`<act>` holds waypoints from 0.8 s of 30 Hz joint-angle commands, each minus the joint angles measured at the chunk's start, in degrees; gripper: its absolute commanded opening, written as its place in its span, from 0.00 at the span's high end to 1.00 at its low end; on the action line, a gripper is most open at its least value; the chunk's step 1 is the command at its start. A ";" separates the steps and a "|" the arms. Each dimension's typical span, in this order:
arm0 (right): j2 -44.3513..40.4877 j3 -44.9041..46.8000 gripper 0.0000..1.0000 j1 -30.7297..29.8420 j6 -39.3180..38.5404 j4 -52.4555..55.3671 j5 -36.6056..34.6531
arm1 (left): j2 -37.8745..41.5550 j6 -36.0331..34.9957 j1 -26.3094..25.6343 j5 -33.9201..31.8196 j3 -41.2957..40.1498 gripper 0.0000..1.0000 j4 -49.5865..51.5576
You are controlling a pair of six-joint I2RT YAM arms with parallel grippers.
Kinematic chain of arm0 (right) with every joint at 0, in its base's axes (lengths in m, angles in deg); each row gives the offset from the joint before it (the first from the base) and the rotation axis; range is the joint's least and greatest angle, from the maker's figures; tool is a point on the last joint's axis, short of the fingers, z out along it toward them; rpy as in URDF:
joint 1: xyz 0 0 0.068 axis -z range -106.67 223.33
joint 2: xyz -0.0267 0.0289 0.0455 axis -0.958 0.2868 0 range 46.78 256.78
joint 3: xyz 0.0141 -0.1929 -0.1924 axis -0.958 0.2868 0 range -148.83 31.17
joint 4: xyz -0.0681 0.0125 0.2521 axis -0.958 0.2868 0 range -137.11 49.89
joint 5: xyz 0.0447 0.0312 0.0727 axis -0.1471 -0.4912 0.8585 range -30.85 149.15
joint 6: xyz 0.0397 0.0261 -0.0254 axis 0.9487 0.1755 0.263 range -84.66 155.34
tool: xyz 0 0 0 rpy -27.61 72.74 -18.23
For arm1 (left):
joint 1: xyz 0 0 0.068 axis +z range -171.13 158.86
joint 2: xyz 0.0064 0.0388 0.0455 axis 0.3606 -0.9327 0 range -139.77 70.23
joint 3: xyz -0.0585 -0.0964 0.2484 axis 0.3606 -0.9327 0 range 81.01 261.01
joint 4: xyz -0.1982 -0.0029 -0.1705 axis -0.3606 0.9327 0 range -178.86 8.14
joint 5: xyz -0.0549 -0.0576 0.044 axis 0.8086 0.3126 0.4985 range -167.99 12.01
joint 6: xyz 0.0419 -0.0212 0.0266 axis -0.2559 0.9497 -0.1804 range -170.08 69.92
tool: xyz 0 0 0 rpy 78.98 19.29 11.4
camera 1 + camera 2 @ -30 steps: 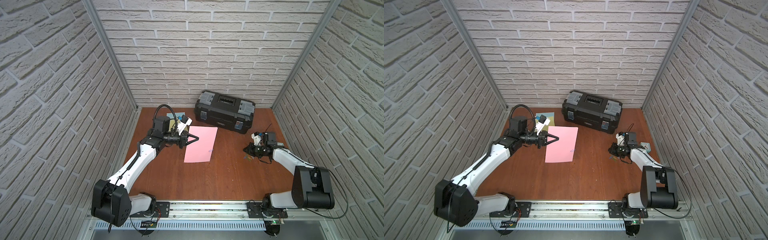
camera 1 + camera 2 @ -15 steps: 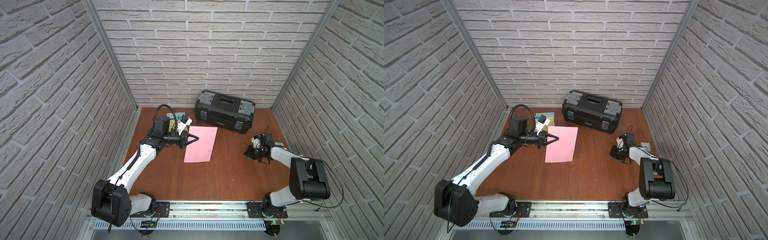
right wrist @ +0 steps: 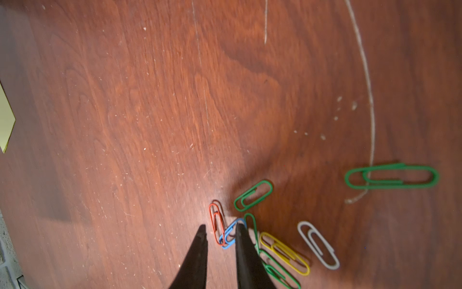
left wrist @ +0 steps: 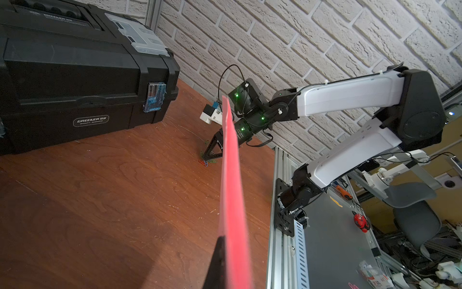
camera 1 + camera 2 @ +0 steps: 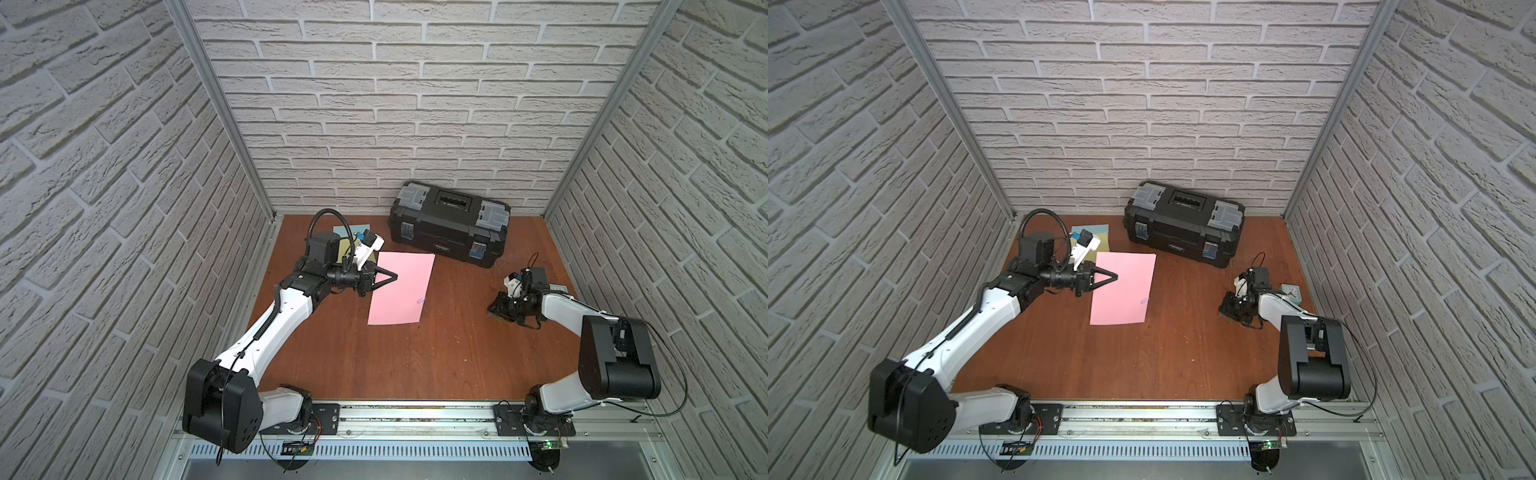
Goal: Unclip the paperclips from the documents
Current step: Place the paper clip at the center of the board.
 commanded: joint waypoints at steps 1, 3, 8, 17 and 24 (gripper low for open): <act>-2.65 -0.80 0.76 0.18 -0.18 0.04 0.94 | 1.01 -1.21 0.37 0.24 -0.16 1.00 -0.84; -3.58 -1.11 0.74 -0.02 -1.08 -0.11 2.99 | 0.95 -1.06 0.36 0.32 -0.11 1.00 -1.07; -5.67 -3.45 0.67 -2.51 -5.17 1.19 7.80 | 0.05 0.08 0.36 0.83 -0.13 1.00 -2.98; -14.17 -4.42 0.40 -13.38 -10.33 -9.48 24.35 | -1.79 3.10 -0.04 2.61 0.37 1.00 -7.41; -15.88 -4.12 0.31 -17.98 -6.38 -23.80 32.91 | -3.36 3.21 -1.72 3.40 1.80 1.00 -7.66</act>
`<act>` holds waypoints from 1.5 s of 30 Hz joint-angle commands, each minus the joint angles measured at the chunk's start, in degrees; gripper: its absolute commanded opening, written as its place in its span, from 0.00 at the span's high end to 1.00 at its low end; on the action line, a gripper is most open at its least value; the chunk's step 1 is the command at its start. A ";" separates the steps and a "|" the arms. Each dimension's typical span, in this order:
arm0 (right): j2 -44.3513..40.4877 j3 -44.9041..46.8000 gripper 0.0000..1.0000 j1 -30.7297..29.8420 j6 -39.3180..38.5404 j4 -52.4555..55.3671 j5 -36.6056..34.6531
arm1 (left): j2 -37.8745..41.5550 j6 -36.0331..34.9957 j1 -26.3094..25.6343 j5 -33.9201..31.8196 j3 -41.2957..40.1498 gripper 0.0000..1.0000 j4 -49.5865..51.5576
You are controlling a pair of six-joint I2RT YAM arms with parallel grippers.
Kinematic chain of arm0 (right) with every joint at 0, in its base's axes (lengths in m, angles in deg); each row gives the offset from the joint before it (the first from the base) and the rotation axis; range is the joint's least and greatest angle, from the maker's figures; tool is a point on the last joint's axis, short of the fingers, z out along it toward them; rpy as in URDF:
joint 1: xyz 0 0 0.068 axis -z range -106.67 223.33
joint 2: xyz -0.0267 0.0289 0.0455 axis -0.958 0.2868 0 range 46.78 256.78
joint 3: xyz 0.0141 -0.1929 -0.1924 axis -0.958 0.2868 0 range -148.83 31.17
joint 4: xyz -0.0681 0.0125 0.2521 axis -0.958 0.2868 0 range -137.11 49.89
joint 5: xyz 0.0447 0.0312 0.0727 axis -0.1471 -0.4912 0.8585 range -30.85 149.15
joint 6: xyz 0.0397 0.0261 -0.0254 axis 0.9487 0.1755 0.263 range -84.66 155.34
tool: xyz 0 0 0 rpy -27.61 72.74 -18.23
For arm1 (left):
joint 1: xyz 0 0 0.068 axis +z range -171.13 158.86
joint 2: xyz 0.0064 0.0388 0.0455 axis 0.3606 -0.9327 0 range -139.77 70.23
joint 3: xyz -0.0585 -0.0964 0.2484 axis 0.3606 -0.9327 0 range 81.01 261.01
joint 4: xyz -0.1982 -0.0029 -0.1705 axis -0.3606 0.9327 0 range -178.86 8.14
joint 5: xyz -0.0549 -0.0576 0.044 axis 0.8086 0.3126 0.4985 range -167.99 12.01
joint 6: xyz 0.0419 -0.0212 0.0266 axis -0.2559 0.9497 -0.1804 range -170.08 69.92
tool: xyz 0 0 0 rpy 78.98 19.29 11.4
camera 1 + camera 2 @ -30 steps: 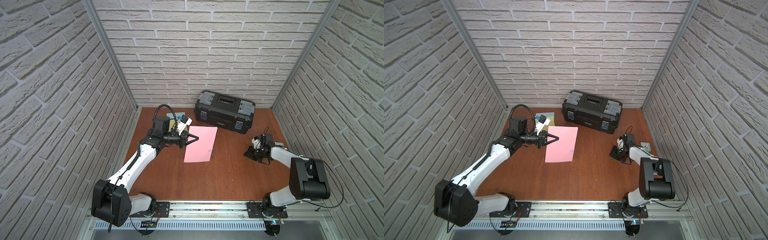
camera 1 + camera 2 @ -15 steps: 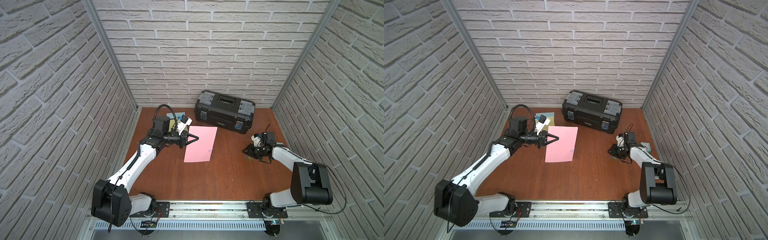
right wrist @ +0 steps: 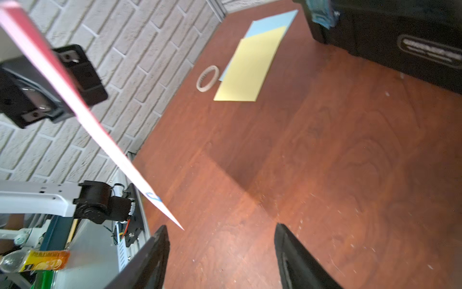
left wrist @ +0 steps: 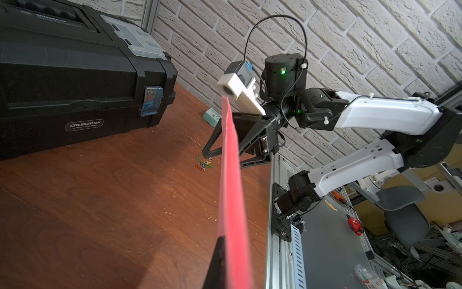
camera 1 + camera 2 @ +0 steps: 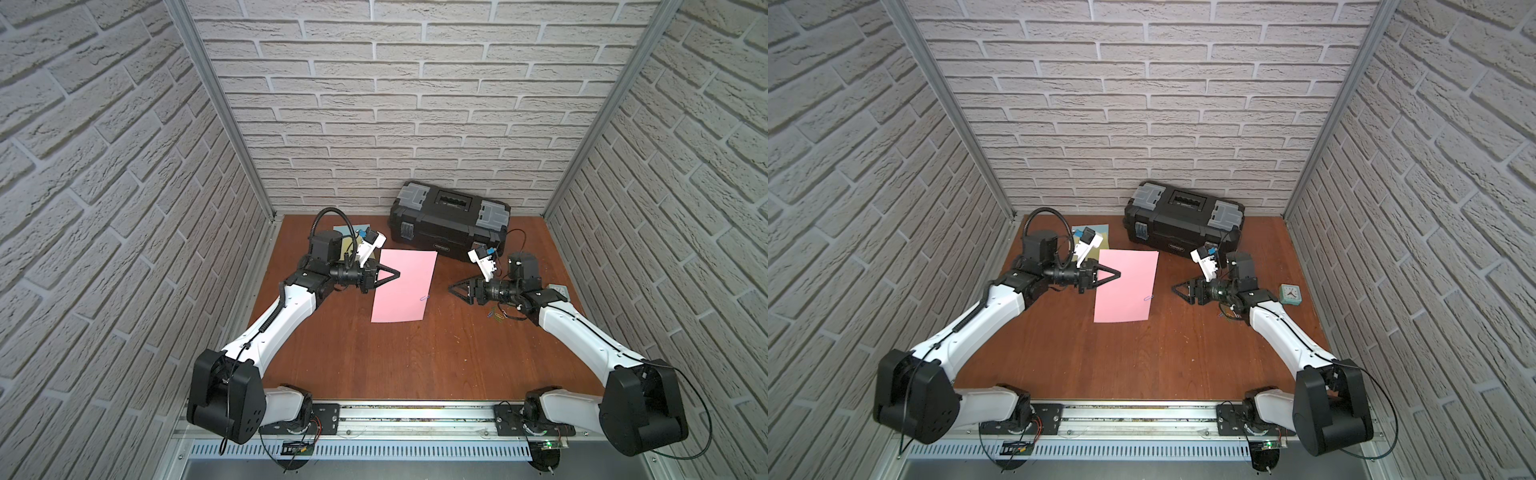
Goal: Unclip the paperclips from the documents
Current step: Place the paper clip at the center of the board, then adjust the document.
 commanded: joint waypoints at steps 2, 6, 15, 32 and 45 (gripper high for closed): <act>-0.87 -1.60 0.29 -2.68 1.11 -11.10 6.82 | -0.90 0.12 -1.11 2.13 1.96 1.00 -3.03; 0.50 -3.53 0.29 -4.98 0.51 -12.61 8.19 | -1.19 0.13 -1.74 2.27 2.35 1.00 -2.97; 5.73 -5.41 0.31 -7.88 3.82 -19.00 8.68 | -1.40 0.31 -2.52 2.64 2.93 1.00 -2.89; 8.20 -4.58 0.97 -9.38 10.60 -29.23 13.28 | -1.77 -0.42 -2.51 1.79 2.82 1.00 -2.14; 6.90 -6.43 0.97 -7.95 11.21 -28.41 10.48 | -0.57 0.68 -2.38 0.36 1.53 0.82 -0.76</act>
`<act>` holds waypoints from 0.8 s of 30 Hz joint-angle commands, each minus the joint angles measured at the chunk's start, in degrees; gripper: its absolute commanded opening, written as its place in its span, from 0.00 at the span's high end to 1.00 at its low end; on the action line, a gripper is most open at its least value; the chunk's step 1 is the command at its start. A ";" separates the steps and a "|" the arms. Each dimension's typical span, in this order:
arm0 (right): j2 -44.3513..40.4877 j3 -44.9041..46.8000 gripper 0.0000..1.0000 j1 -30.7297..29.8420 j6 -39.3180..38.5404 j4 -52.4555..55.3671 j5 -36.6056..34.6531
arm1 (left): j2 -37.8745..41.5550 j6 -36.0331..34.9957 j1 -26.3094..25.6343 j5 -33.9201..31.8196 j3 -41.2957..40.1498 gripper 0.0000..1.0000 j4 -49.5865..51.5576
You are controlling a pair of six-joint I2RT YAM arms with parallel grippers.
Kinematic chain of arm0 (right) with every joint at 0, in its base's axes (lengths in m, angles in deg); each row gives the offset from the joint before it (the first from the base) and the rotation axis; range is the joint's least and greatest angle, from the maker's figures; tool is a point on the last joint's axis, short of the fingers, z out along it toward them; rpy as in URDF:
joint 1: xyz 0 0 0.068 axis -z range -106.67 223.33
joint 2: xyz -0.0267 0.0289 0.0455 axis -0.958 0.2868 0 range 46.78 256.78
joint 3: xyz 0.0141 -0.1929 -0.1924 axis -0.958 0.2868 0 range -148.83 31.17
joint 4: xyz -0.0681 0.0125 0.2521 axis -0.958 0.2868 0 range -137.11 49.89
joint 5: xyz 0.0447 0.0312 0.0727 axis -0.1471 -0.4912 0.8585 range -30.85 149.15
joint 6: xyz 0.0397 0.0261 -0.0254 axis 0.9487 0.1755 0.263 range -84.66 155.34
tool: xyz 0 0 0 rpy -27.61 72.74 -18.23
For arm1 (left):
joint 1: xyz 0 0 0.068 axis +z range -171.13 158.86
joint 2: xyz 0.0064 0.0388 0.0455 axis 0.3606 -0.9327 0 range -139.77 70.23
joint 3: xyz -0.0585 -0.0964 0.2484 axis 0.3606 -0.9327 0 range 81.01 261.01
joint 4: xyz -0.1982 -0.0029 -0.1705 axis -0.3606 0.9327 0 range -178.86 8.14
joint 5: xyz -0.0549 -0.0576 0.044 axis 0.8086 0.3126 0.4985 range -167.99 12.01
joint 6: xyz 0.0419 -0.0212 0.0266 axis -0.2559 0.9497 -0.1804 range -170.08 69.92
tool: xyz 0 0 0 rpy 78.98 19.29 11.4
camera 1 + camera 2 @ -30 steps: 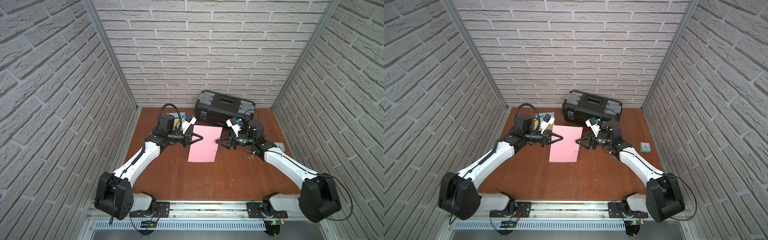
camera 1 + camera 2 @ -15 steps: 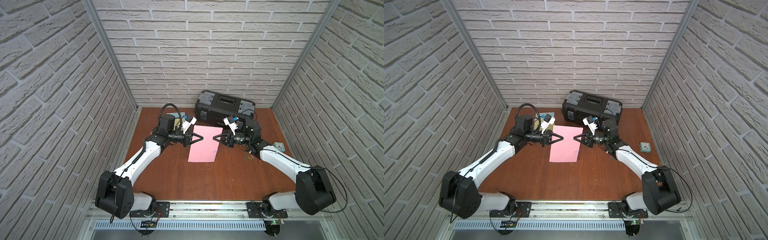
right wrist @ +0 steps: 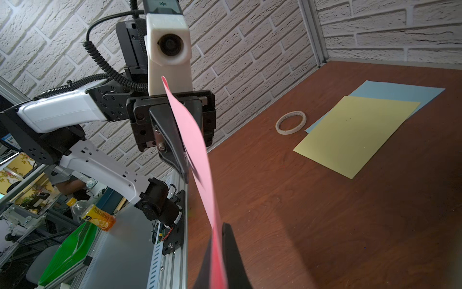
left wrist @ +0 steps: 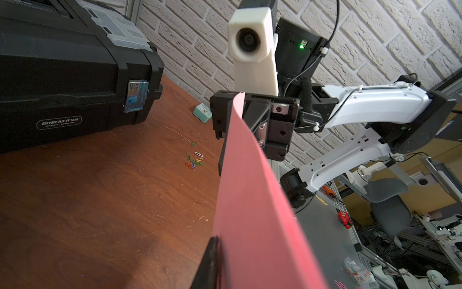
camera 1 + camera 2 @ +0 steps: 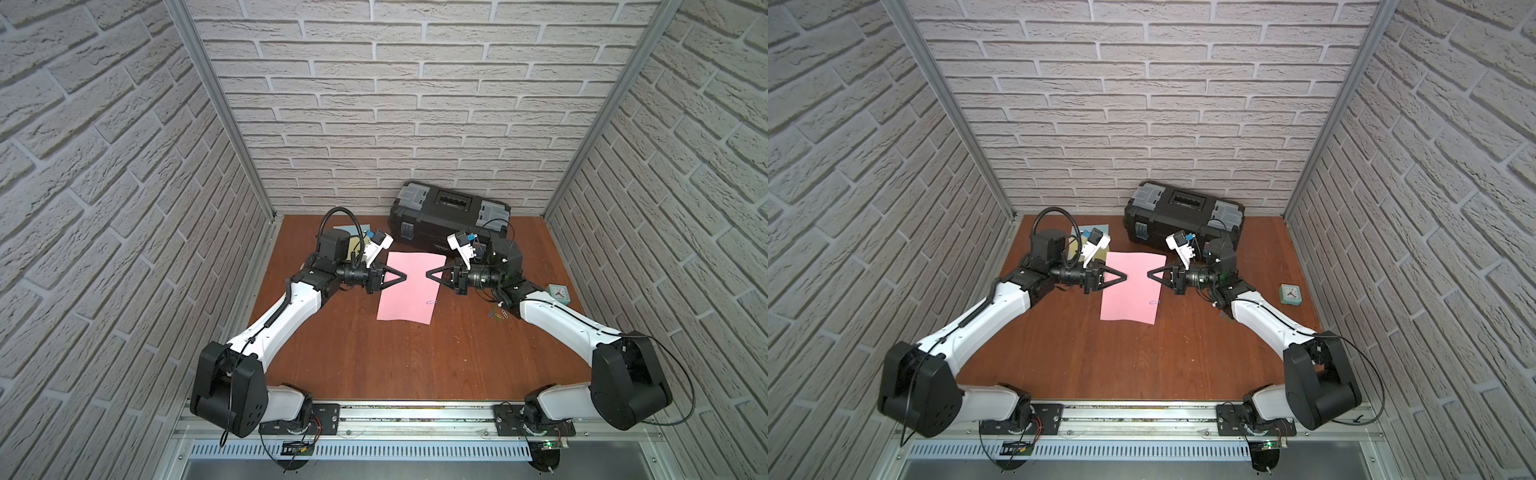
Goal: Unclip the paperclips from the documents
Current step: Adjust the document, then remove the paper clip from the document.
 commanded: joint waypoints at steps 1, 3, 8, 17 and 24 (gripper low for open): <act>-1.37 -2.35 0.97 0.79 0.76 -2.04 -0.44 | 1.33 0.53 -0.11 -0.06 -0.30 0.79 -1.39; -1.64 -2.68 0.97 1.31 0.85 -1.96 -0.31 | 1.71 1.37 -0.12 -0.30 -1.27 0.77 -2.17; -2.32 -3.76 0.97 2.58 0.36 -0.45 -0.32 | 2.55 4.65 -0.14 -0.26 -3.99 0.74 -5.67; -1.68 -4.84 0.97 3.09 1.12 -0.36 0.68 | 2.01 6.76 -0.58 0.09 -5.00 0.81 -8.07; -1.97 -4.71 0.97 3.08 0.77 0.72 0.83 | 0.43 6.72 -1.05 0.42 -3.89 0.97 -8.04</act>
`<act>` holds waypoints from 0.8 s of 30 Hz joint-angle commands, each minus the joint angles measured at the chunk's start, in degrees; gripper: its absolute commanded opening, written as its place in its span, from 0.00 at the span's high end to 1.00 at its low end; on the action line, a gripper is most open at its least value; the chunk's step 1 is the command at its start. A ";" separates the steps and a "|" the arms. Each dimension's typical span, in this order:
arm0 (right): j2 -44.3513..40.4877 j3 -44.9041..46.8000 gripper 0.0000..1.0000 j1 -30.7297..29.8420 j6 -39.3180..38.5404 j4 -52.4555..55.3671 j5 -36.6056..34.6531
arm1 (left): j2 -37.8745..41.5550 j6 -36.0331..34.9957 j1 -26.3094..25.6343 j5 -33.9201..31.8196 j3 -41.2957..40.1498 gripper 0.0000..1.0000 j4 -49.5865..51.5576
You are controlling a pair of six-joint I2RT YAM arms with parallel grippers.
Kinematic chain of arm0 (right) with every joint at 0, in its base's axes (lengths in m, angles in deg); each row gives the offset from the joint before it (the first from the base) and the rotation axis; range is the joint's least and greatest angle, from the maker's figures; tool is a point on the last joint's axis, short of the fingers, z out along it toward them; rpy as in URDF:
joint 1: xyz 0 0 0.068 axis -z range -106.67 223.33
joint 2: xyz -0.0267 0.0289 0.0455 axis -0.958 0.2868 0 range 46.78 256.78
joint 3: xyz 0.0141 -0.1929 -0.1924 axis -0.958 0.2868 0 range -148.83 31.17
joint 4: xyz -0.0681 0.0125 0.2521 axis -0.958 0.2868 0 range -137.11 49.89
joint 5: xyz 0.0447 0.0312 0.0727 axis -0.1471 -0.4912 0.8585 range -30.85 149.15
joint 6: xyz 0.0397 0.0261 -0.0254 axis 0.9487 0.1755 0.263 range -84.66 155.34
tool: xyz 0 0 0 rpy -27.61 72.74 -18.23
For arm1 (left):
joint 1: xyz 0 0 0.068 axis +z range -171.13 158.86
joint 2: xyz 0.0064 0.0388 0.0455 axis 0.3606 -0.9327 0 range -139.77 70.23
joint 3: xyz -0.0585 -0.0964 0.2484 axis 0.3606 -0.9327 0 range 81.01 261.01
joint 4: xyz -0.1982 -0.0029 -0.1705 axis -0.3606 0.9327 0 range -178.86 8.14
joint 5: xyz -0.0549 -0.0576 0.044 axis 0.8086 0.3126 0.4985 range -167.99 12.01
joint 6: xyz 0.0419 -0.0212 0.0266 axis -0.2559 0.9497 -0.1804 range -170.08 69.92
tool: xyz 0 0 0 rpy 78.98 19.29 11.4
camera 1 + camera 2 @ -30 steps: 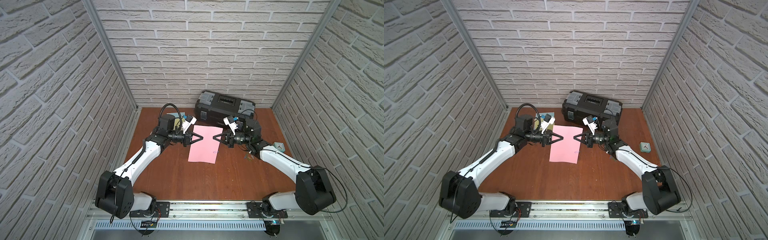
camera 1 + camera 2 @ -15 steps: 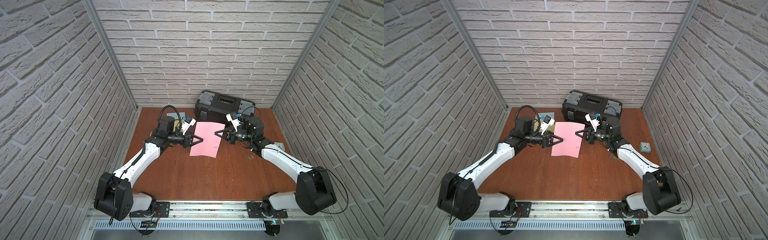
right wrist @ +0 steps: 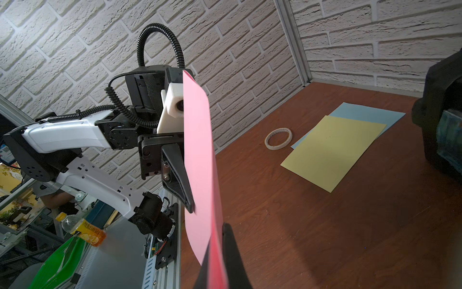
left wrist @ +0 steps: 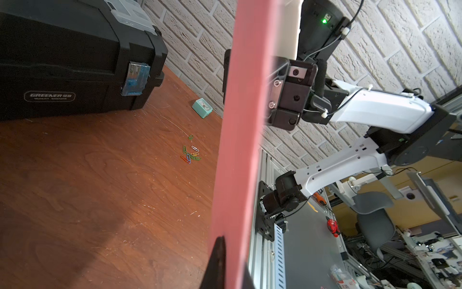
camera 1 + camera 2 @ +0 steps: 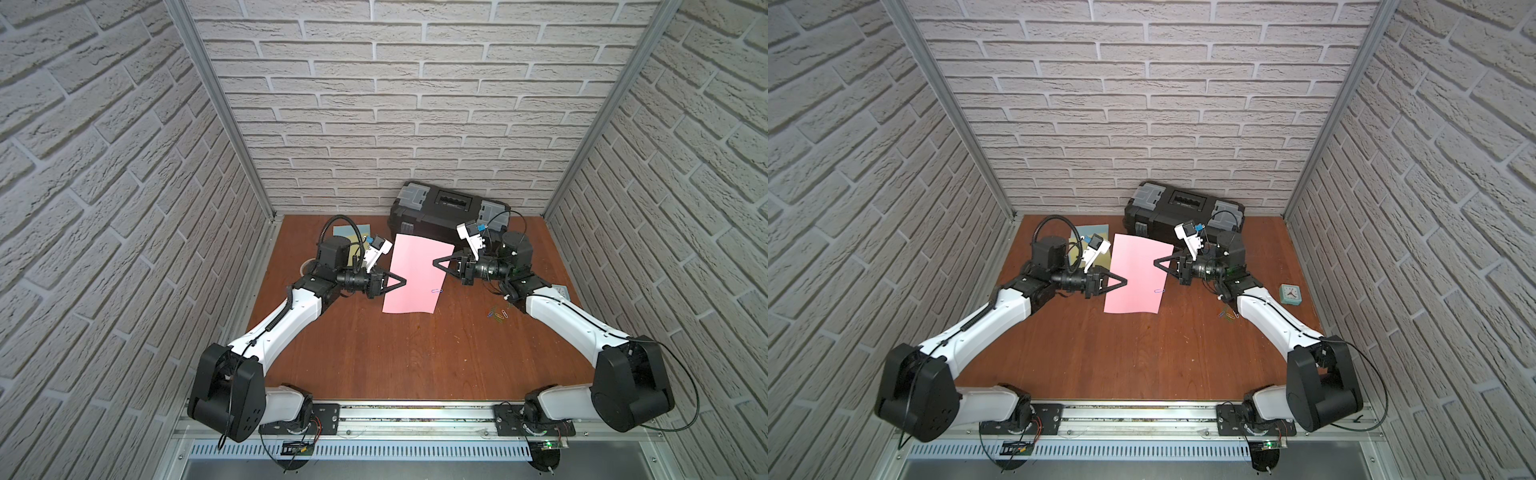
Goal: Unclip the paperclips from the documents
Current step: Remove the paper clip from the document.
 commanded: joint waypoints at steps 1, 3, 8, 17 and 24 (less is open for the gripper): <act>-1.12 -1.54 0.97 0.07 -0.29 -0.17 0.77 | -0.78 -0.17 -0.39 0.97 1.12 1.00 -2.87; -1.28 -1.54 0.97 0.07 -0.97 0.72 0.83 | -0.84 -0.34 -0.43 0.97 1.26 1.00 -2.80; -1.42 -2.65 0.81 0.07 -6.43 8.21 0.93 | -0.05 -1.09 -0.35 0.86 1.26 1.00 -2.36; 2.62 -1.98 0.54 0.16 -13.50 15.53 4.09 | 1.63 -1.74 0.75 2.18 1.29 1.00 -1.90; 3.92 -0.51 0.51 0.16 -14.46 14.69 4.90 | 2.11 -2.26 1.24 2.61 1.57 1.00 -0.95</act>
